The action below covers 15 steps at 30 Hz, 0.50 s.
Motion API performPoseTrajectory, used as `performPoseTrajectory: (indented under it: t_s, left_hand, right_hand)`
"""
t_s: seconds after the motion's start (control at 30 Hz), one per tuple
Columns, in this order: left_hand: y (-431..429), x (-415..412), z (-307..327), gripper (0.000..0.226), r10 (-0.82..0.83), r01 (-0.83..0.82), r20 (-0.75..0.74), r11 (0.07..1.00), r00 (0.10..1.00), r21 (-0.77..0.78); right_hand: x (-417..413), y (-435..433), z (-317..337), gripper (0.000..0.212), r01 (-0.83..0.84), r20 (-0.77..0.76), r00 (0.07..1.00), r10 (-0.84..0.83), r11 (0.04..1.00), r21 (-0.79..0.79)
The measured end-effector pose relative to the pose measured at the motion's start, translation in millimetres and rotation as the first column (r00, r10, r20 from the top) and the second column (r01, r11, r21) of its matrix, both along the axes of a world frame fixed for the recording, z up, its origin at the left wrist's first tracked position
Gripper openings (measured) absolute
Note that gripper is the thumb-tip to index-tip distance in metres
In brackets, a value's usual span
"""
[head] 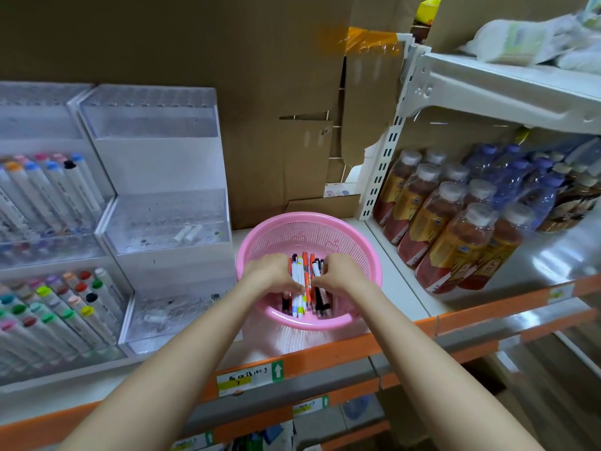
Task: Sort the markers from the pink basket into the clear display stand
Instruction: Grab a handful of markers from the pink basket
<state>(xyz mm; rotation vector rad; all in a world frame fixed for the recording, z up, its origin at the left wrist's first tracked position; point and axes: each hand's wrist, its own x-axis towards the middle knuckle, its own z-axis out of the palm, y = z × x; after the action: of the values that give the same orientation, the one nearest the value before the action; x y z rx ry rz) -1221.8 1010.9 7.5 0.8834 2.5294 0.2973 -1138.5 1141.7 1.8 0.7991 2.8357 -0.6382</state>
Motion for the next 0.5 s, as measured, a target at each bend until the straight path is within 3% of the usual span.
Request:
performPoseTrajectory:
  t_s: [0.1, 0.23, 0.37, 0.5]
  left_hand:
    - [-1, -2, 0, 0.027, 0.035, -0.038, 0.036, 0.996, 0.999, 0.080]
    - [-4, 0, 3, 0.007, 0.072, -0.116, 0.138, 0.932, 0.988, 0.344]
    - [-10, 1, 7, 0.051, 0.032, -0.191, 0.255, 0.755, 0.966, 0.627]
    - [-18, 9, 16, 0.061, -0.009, -0.150, 0.198, 0.620, 0.980, 0.770]
  right_hand:
    - [-2, 2, 0, 0.033, 0.024, -0.078, 0.997, -0.028, 0.999, -0.048]
    - [-2, 9, 2, 0.017, 0.039, -0.269, 0.952, -0.145, 0.931, -0.363]
    - [3, 4, 16, 0.012, -0.105, -0.347, 0.928, -0.137, 0.797, -0.594]
    - [7, -13, 35, 0.029, -0.198, -0.460, 0.882, -0.097, 0.811, -0.550]
